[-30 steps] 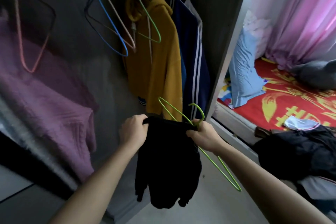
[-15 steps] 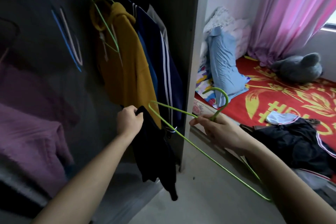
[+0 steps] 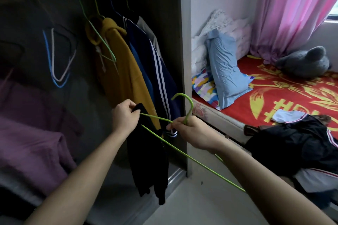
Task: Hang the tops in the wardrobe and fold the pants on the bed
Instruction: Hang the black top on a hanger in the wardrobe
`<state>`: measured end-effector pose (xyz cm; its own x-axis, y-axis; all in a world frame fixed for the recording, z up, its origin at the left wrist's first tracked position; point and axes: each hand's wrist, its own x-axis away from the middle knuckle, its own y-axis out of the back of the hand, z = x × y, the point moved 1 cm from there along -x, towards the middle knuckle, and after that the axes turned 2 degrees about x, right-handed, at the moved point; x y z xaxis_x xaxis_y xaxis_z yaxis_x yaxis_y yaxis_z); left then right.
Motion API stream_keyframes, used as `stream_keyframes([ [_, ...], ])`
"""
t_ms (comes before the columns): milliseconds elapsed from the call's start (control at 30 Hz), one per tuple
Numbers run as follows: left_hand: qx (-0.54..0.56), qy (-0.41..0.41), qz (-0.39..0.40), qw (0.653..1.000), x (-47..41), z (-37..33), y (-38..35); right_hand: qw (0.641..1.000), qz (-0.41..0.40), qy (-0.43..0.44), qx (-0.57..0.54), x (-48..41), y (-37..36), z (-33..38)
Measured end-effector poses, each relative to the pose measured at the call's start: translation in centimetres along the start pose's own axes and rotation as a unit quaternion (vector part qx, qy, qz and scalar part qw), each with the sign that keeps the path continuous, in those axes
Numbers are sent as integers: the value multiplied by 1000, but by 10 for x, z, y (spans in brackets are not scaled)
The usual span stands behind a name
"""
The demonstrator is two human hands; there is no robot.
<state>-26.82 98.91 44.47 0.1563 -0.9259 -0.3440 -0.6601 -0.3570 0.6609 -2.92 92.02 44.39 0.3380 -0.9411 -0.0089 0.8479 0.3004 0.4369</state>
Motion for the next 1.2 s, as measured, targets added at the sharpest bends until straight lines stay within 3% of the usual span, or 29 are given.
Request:
stream_keyframes([
  [133, 10, -52, -4, 999, 10, -28, 5, 994, 49, -58, 83, -21, -14, 2],
  [200, -2, -82, 4, 997, 14, -37, 9, 994, 39, -102, 26, -28, -13, 5],
  [300, -38, -81, 48, 995, 11, -43, 15, 984, -11, -41, -173, -34, -6, 11],
  [367, -37, -55, 96, 993, 7, -48, 19, 974, -9, 4, -227, -32, -8, 10],
  [533, -21, -93, 149, 984, -1, -61, 27, 990, -42, -69, -119, -44, -3, 4],
  [633, -29, -106, 186, 976, -3, -50, 32, 984, -71, -22, -160, -48, 14, 14],
  [700, -102, -130, 168, 972, -9, -41, 40, 972, -71, 18, -222, -47, 29, 18],
  [800, -101, -184, 117, 971, -22, -46, 45, 963, -16, 44, -264, -45, 47, 19],
  [900, -141, -252, 139, 947, -31, -58, 38, 971, 0, 84, -225, -43, 50, 17],
  [1067, -135, -231, 70, 961, -27, -72, 26, 977, -58, 192, -69, -39, 51, 17],
  [1200, -133, -168, 47, 976, -27, -69, 24, 963, -149, 194, 110, -33, 69, 0],
])
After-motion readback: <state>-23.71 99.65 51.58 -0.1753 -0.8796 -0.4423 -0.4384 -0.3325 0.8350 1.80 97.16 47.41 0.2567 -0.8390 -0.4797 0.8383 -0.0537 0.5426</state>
